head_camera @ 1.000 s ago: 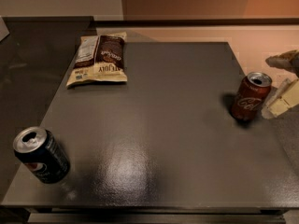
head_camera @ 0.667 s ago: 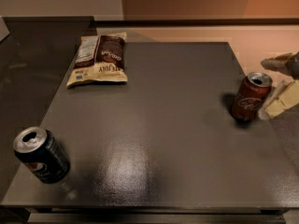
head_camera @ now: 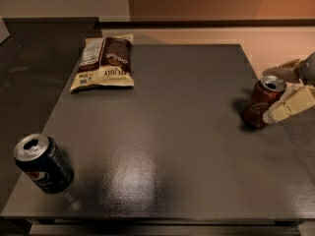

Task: Move coke can near brown chip bag

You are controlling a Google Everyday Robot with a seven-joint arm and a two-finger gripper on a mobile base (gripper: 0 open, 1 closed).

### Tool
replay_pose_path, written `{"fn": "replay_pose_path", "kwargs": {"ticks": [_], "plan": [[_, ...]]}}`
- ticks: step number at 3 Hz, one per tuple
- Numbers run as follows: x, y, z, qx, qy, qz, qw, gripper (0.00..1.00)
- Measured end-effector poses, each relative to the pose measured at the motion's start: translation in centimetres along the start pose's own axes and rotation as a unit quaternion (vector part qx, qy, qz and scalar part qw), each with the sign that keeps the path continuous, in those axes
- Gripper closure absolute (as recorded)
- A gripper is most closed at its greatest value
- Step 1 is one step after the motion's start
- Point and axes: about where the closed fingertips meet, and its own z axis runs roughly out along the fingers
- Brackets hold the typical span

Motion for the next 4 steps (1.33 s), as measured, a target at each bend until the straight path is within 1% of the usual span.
{"fn": "replay_pose_path", "kwargs": {"ticks": [2, 3, 4], "plan": [[-0.4, 0.6, 0.6, -0.015, -0.015, 0.001, 0.9998, 0.65], [-2.6, 0.5, 0.8, -0.016, -0.023, -0.014, 0.9995, 0.88], [-5.1, -0.4, 1.9, -0.017, -0.025, -0.027, 0.9992, 1.0]]}}
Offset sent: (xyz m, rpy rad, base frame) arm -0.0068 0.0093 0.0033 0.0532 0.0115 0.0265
